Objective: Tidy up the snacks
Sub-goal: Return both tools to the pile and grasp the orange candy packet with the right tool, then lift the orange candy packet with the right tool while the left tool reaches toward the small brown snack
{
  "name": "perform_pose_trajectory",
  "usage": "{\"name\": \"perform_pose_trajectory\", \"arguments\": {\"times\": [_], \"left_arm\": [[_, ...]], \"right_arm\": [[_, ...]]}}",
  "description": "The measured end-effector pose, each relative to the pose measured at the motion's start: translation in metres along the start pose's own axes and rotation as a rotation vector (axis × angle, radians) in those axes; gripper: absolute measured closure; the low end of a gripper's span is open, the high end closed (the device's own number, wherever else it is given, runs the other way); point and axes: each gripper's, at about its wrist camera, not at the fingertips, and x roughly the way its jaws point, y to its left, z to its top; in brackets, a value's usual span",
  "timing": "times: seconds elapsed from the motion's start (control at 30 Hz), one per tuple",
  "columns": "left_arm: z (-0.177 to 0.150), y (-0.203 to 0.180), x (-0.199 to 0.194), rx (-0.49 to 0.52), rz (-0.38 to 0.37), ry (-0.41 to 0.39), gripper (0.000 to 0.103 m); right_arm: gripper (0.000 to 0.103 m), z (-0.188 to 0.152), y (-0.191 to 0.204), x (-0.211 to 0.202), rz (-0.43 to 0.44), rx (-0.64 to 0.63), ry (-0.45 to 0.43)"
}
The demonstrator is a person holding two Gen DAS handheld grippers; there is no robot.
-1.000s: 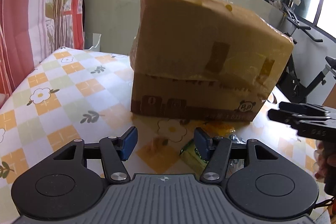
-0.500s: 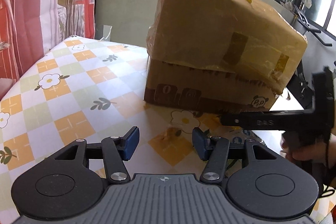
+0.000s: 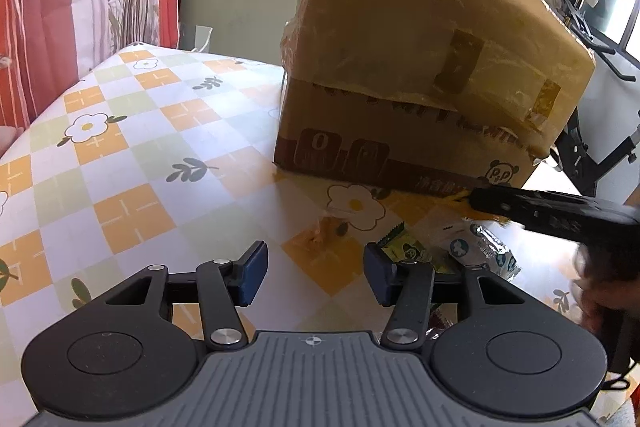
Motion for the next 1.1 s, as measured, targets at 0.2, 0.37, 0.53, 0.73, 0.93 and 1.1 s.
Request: {"name": "perform_pose_trajectory", "arguments": {"times": [0.2, 0.37, 0.53, 0.73, 0.93, 1.1], "left_arm": [[-0.001, -0.004, 0.004, 0.006, 0.004, 0.02, 0.048], [-0.002, -0.006, 0.009, 0.006, 0.004, 0.035, 0.048], [-0.004, -0.012, 0.01, 0.023, 0.001, 0.043, 0.048], [-0.005, -0.01, 0.009, 0.017, 0.007, 0.044, 0.048], [-0.005, -0.013, 0.016, 0.045, -0.001, 0.06, 0.05], [0.002, -0.019, 0.029, 0.122, 0.012, 0.059, 0.05]], "right_arm": [[0.067, -0.026, -0.009, -0.024, -0.047, 0.028, -0.048], [0.067, -0.047, -0.021, -0.038, -0.043, 0.1, -0.019], [0.063, -0.05, -0.026, -0.036, -0.027, 0.14, 0.002], [0.064, -0.053, -0.03, -0.028, -0.006, 0.181, 0.006], [0.068, -0.061, -0.031, -0.04, -0.056, 0.21, -0.06], [0.068, -0.062, -0.034, -0.045, -0.087, 0.222, -0.087]]}}
